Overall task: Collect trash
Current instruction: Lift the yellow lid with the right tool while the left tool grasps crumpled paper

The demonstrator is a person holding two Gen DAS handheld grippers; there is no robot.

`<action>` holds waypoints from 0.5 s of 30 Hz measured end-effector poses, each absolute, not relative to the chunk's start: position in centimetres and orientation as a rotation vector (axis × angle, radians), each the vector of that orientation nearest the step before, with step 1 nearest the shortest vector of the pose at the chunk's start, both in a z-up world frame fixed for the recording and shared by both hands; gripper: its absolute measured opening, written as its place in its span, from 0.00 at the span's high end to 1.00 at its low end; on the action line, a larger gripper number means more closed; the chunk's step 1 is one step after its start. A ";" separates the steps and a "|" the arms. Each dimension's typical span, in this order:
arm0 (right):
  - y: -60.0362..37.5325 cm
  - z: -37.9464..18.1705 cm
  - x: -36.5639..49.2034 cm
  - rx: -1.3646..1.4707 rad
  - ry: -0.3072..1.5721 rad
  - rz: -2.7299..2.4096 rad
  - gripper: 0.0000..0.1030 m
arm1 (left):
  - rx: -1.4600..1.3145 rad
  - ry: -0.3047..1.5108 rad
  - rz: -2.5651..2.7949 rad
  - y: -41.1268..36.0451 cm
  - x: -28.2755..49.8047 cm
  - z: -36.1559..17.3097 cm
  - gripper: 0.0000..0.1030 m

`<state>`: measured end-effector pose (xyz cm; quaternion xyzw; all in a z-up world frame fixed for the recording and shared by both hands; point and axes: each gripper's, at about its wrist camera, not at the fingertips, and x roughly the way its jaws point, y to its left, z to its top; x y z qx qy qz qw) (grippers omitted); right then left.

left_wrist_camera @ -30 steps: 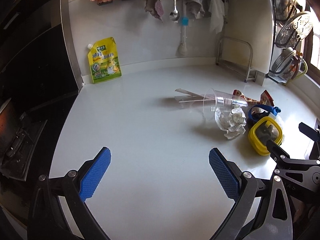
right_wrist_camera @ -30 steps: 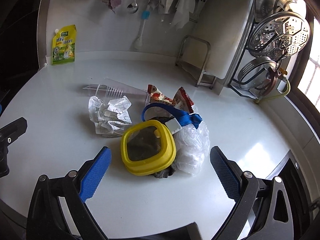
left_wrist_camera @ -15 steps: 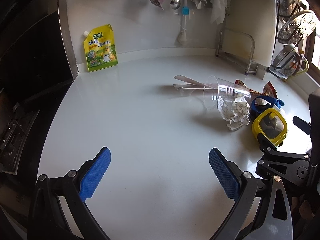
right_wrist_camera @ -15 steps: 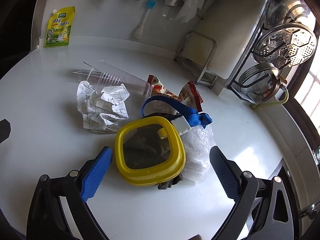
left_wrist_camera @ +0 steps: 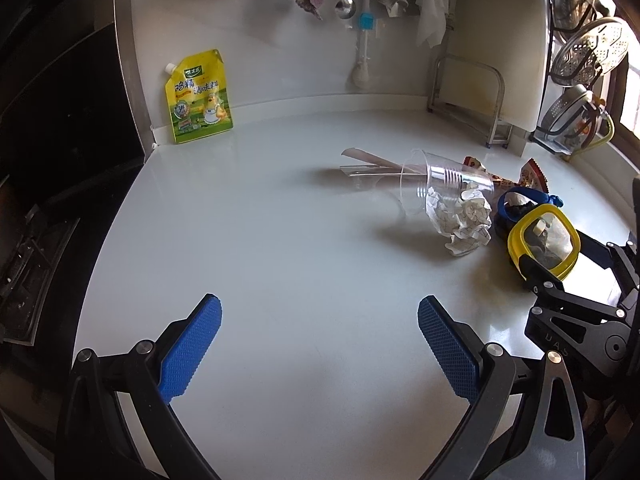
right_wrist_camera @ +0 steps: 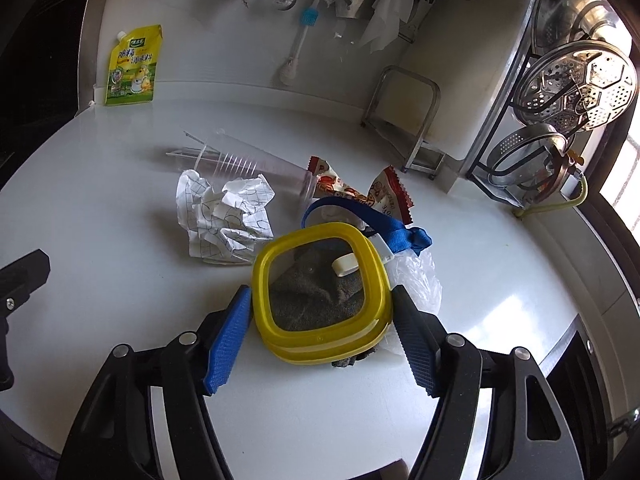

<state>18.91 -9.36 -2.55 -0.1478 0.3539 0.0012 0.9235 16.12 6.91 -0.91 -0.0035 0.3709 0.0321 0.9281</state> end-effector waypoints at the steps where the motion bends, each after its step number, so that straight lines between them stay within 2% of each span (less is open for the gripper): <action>1: -9.7 -2.2 18.7 -0.285 0.722 0.008 0.34 | -0.011 0.760 0.062 6.8 16.1 -0.8 0.06; 15: -17.6 0.8 15.6 -0.065 0.650 -0.033 0.34 | -0.047 0.752 0.012 3.0 18.4 -1.0 0.06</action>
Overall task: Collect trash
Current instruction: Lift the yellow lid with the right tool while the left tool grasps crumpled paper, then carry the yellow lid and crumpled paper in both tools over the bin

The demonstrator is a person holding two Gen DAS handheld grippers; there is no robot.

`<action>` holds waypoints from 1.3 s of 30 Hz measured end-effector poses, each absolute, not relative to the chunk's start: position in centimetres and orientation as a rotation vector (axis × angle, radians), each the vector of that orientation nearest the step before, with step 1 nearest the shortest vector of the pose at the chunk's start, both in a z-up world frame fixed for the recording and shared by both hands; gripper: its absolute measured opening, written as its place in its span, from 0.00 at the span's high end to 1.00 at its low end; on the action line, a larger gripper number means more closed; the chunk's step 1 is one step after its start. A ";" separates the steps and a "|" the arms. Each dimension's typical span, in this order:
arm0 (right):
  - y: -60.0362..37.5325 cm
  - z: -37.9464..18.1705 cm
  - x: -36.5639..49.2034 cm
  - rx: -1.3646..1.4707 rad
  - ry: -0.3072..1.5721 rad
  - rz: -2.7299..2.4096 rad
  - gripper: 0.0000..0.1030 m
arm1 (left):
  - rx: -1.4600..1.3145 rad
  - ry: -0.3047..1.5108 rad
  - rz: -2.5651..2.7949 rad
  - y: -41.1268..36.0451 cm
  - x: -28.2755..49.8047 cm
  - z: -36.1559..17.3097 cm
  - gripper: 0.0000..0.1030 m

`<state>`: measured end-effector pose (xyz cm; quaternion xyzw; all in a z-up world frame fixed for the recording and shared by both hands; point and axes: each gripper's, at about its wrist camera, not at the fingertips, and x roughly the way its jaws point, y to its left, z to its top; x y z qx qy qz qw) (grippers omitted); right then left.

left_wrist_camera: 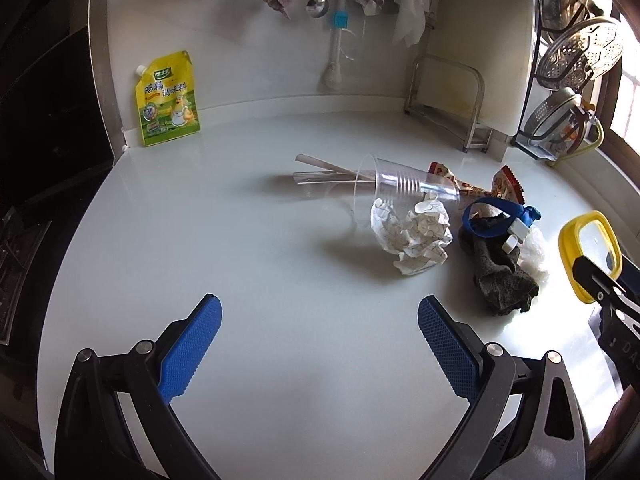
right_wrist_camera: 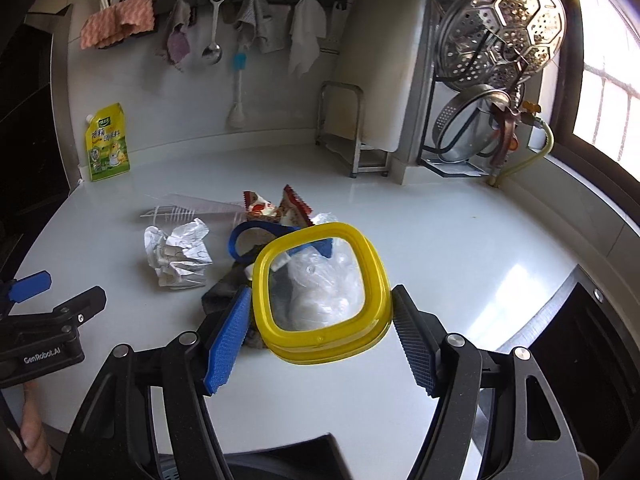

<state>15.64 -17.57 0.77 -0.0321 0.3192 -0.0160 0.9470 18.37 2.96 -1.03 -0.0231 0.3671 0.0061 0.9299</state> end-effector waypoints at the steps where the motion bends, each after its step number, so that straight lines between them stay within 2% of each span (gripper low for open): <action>1: -18.1 0.7 15.4 -0.060 0.647 -0.044 0.34 | -0.053 0.745 0.011 2.7 18.7 -1.0 0.06; 14: -23.1 -0.7 14.7 0.035 0.659 -0.090 0.34 | -0.047 0.792 -0.042 -1.7 23.6 -2.1 0.06; 32: -23.9 -0.8 14.5 0.112 0.653 -0.047 0.34 | -0.054 0.906 0.058 -2.4 28.3 -4.4 0.07; 33: -23.9 -0.9 14.5 0.114 0.653 -0.046 0.34 | -0.054 0.899 0.054 -2.4 28.2 -4.3 0.08; 38: -24.0 -0.8 14.5 0.114 0.650 -0.047 0.34 | -0.046 0.901 0.019 -2.5 27.7 -4.3 0.37; 39: -24.0 -0.8 14.5 0.115 0.650 -0.047 0.34 | -0.047 0.902 0.012 -2.4 27.5 -4.3 0.38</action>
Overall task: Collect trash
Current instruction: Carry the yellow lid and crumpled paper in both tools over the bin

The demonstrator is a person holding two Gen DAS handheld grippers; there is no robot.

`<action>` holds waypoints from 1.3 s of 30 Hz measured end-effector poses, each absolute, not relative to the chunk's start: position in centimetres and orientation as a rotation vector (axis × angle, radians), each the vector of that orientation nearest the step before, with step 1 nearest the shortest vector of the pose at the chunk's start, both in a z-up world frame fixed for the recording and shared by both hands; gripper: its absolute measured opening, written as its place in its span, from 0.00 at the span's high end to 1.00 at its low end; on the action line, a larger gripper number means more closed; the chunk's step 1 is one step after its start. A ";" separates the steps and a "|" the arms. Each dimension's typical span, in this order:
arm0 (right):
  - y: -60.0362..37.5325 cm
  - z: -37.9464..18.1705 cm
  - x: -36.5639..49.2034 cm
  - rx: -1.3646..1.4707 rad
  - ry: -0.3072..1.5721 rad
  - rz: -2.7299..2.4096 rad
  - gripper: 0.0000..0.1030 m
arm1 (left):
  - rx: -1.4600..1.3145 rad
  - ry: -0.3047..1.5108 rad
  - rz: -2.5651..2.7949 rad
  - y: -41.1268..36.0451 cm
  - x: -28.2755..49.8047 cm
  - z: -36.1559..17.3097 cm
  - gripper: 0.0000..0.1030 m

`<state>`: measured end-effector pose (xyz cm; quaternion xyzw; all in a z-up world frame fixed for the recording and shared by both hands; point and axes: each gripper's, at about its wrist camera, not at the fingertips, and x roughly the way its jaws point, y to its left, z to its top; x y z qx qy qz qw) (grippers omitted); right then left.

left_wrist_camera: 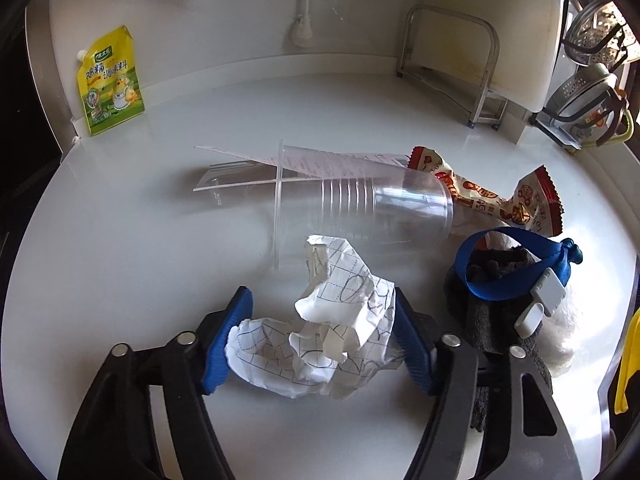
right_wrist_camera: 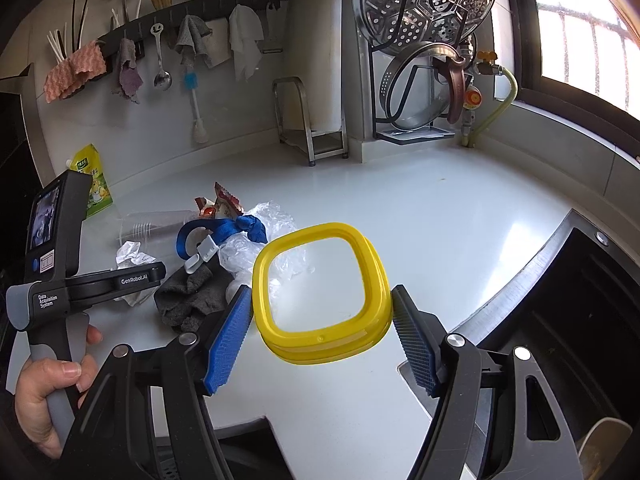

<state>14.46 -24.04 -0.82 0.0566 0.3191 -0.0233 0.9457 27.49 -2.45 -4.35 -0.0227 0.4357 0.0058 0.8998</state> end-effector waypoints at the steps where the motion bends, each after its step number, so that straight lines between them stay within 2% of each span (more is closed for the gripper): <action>1: -24.1 -0.8 14.5 0.117 0.649 -0.047 0.34 | -0.049 0.899 0.004 -2.4 27.3 -4.3 0.41; 4: -24.1 -0.9 14.5 0.121 0.651 -0.046 0.34 | -0.040 0.886 -0.003 -2.2 26.5 -4.1 0.54; 11: -24.2 -1.3 14.7 0.120 0.654 -0.046 0.34 | -0.006 0.850 -0.014 -1.6 23.8 -3.4 0.60; 21: -22.8 -0.9 13.4 0.104 0.632 -0.016 0.34 | 0.038 0.760 -0.036 0.2 17.7 -1.4 0.62; 39: -19.9 -2.0 0.0 0.094 0.666 -0.046 0.34 | 0.083 0.688 -0.113 -0.5 4.8 -1.3 0.62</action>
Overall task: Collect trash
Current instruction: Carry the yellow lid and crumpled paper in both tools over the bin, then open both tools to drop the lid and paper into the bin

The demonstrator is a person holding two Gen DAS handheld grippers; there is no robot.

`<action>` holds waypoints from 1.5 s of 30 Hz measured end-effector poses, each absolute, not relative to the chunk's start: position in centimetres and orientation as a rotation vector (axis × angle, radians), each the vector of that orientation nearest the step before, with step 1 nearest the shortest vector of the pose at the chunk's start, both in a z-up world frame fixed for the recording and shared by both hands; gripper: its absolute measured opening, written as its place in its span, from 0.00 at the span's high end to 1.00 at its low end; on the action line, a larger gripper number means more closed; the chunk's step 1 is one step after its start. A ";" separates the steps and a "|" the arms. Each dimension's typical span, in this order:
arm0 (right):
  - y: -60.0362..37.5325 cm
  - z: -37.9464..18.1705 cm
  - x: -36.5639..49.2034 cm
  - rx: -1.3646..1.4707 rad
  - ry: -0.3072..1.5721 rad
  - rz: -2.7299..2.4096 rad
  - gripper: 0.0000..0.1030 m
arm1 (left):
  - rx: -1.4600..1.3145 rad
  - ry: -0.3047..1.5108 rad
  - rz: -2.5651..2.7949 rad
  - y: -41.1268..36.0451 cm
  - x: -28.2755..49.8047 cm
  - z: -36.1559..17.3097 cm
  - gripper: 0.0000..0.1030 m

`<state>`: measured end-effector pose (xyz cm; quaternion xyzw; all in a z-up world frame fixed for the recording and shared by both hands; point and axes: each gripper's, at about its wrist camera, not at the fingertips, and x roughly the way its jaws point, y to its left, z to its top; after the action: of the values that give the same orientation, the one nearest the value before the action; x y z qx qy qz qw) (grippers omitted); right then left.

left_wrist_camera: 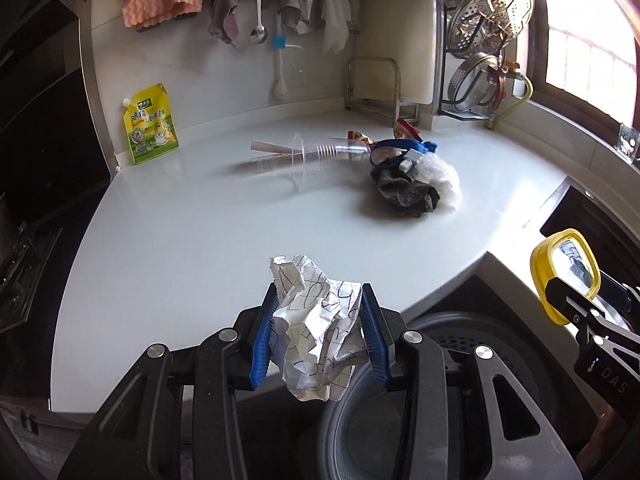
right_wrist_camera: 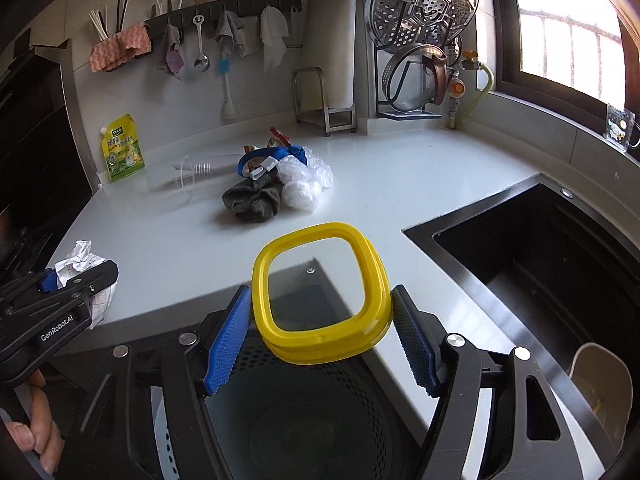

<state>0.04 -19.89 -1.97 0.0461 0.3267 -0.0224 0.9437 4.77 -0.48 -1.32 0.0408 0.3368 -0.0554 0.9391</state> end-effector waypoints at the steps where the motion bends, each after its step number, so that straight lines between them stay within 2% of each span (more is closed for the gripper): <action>1: -19.8 -2.2 -0.7 0.094 0.670 -0.042 0.34 | 0.084 0.691 -0.120 -0.5 4.1 -1.5 0.62; 16: -18.9 -4.5 -7.2 0.061 0.743 -0.028 0.34 | 0.080 0.750 -0.210 -2.2 -1.1 -3.9 0.62; 38: -19.4 -7.7 -6.5 0.075 0.844 -0.002 0.34 | 0.102 0.851 -0.261 -4.3 -0.7 -6.8 0.59; 40: -19.4 -7.8 -6.5 0.062 0.850 -0.011 0.34 | 0.100 0.855 -0.259 -4.2 -0.6 -6.8 0.56; 41: -19.4 -7.8 -6.6 0.060 0.848 -0.016 0.34 | 0.097 0.854 -0.257 -4.1 -0.6 -6.8 0.50; 44: -19.6 -7.6 -6.7 0.067 0.840 -0.018 0.26 | 0.082 0.845 -0.249 -3.8 -0.5 -6.7 0.37; 45: -19.7 -7.5 -6.7 0.068 0.835 -0.021 0.25 | 0.080 0.842 -0.248 -3.8 -0.5 -6.6 0.36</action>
<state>-6.66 -19.73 -7.46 0.0332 0.4056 -0.0101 0.9134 -0.50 -3.79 -6.61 0.0389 0.4077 -0.1201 0.9044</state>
